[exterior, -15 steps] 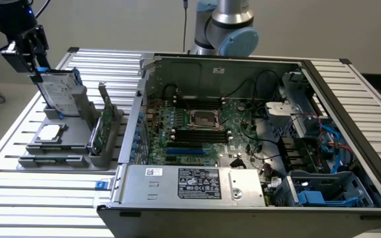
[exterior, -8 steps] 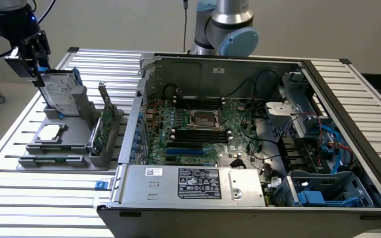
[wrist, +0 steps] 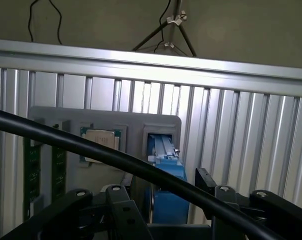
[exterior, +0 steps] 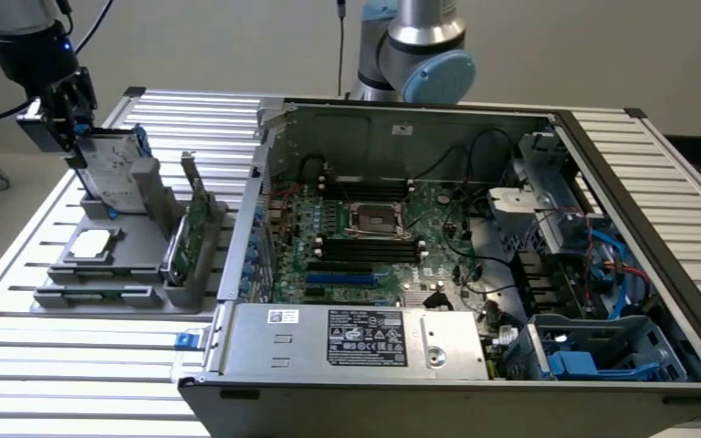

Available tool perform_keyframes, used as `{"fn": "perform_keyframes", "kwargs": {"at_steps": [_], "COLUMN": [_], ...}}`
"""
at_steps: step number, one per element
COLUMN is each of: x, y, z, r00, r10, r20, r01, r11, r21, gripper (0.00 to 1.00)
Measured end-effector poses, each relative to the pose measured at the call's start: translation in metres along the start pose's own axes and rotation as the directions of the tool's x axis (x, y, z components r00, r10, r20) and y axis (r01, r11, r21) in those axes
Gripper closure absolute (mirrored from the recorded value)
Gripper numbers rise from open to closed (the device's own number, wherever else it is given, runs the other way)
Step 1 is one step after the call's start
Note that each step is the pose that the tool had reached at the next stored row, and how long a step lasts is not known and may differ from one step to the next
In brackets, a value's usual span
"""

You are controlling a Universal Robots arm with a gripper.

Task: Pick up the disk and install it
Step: 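Pick up the disk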

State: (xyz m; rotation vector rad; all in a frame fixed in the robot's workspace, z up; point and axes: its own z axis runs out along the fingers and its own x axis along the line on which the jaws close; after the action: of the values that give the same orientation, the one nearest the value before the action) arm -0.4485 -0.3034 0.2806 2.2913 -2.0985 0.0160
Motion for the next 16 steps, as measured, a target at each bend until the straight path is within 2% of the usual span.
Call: {"fn": "perform_keyframes", "kwargs": {"at_steps": [3, 13, 15, 16], "x": [-0.0001, -0.0001, -0.0001, -0.0001], "y": [0.0000, 0.0006, 0.0006, 0.0006], "z": [0.0017, 0.0018, 0.0018, 0.0019], "r00": [1.0000, 1.0000, 1.0000, 1.0000], "r10": [0.000, 0.000, 0.000, 0.000], "r20": [0.0070, 0.0075, 0.0075, 0.0075], "r01": [0.000, 0.000, 0.000, 0.000], "r11": [1.0000, 1.0000, 1.0000, 1.0000], "r21": [0.0004, 0.0006, 0.0006, 0.0006], "gripper": [0.40, 0.40, 0.49, 0.49]}}
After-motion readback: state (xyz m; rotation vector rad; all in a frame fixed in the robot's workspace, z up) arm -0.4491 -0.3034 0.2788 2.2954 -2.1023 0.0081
